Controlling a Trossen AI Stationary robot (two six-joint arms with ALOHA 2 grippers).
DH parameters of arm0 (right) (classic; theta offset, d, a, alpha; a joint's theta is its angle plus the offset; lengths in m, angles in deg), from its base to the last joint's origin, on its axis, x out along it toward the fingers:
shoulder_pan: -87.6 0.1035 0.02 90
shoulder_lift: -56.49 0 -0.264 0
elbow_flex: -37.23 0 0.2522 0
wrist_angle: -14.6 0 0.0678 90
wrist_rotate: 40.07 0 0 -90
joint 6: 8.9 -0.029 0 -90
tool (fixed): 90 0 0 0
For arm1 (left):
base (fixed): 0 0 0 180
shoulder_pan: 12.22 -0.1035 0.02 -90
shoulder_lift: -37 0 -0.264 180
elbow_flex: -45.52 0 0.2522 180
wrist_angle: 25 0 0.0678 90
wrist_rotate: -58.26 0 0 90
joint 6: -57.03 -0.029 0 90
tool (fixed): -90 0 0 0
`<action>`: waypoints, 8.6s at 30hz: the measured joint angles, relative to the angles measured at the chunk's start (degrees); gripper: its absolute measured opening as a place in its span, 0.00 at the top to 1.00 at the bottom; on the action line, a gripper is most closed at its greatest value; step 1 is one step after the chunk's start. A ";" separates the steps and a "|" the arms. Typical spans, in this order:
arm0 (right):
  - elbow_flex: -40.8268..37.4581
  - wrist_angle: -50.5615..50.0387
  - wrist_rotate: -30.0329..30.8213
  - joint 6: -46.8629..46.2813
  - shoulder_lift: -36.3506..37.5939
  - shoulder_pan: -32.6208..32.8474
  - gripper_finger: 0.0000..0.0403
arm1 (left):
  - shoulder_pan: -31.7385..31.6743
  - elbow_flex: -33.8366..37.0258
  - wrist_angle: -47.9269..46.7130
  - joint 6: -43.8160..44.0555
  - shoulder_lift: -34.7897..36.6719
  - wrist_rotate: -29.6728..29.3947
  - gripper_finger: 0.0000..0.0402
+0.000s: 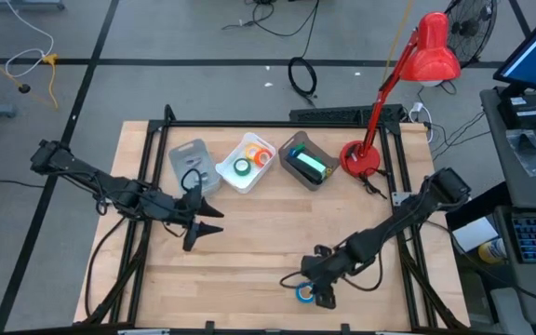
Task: Pick and place Stapler, Stapler remover, tape
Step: Put the blue tape into the white bin, then return to Home Position
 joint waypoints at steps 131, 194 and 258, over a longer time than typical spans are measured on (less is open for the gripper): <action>0.00 33.14 3.37 28.63 12.24 -30.68 0.92 | -7.34 -2.49 47.99 16.66 -23.40 0.09 0.47; -3.92 -20.01 10.45 31.72 37.63 -31.10 0.51 | -22.55 -19.17 -9.99 17.75 -25.24 0.56 0.90; -26.58 -7.60 15.02 26.51 64.39 -31.07 0.52 | -42.89 -44.89 -45.76 -1.11 -57.54 23.33 0.64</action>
